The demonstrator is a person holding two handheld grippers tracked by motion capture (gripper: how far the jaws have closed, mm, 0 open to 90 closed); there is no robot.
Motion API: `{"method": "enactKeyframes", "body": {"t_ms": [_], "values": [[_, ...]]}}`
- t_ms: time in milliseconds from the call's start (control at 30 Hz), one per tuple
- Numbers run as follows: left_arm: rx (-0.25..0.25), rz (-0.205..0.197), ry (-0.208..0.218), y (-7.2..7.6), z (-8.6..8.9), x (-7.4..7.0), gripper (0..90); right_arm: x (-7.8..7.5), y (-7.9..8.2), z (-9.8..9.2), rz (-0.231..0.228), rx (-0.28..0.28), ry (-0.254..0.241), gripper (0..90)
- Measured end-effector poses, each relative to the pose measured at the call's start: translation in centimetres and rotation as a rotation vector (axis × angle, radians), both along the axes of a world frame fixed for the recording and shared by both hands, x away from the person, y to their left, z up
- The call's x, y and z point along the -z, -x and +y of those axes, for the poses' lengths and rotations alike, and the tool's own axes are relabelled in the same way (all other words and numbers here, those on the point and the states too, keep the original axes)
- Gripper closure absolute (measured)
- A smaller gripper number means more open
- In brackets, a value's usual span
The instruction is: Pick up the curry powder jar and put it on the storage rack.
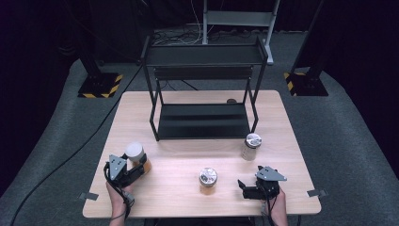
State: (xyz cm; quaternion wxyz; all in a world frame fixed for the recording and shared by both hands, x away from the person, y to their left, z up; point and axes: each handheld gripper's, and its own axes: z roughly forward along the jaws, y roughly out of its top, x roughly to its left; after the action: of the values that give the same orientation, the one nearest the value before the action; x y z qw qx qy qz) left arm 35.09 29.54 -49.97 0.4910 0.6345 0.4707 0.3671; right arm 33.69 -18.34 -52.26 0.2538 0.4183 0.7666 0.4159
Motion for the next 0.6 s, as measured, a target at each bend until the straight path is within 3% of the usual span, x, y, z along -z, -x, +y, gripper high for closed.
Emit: {"method": "enactKeyframes", "body": {"t_ms": [300,400,600], "values": [[0.007,-0.012,0.0,0.1,0.2,-0.2,35.1,0.0,0.0,0.0,0.001,-0.006,-0.001,1.7],[0.002,-0.031,0.009,0.4,0.5,-0.5,35.2,0.0,0.0,0.0,-0.001,-0.007,-0.002,1.7],[0.02,-0.028,0.009,0.7,0.7,-1.3,35.2,0.0,0.0,0.0,0.002,-0.009,-0.001,1.7]]}}
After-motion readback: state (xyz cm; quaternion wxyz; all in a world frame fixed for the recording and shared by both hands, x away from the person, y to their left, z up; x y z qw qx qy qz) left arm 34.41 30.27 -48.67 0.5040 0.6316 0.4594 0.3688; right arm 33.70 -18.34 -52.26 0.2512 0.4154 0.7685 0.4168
